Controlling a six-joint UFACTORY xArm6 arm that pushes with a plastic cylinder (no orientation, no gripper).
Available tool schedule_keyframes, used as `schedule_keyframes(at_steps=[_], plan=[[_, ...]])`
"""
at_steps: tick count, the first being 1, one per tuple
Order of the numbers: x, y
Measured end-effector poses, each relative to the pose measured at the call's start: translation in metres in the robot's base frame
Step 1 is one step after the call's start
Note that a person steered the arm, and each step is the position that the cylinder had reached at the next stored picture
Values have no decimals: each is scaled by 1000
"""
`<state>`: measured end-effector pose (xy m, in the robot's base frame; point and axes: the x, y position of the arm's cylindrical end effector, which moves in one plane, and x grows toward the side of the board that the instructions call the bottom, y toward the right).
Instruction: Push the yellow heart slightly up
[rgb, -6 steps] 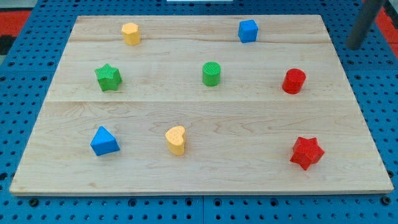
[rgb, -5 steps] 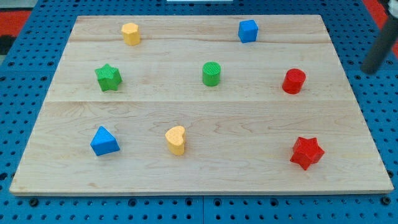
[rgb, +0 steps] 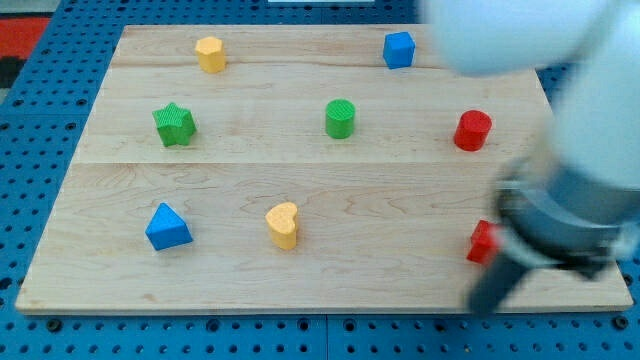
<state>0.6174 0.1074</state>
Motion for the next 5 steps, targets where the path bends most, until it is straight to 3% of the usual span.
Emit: schedule_keyframes(at_steps=[1,2,3,5], plan=[[-14,-112],[-54,-167],[-66,-171],[-99,-124]])
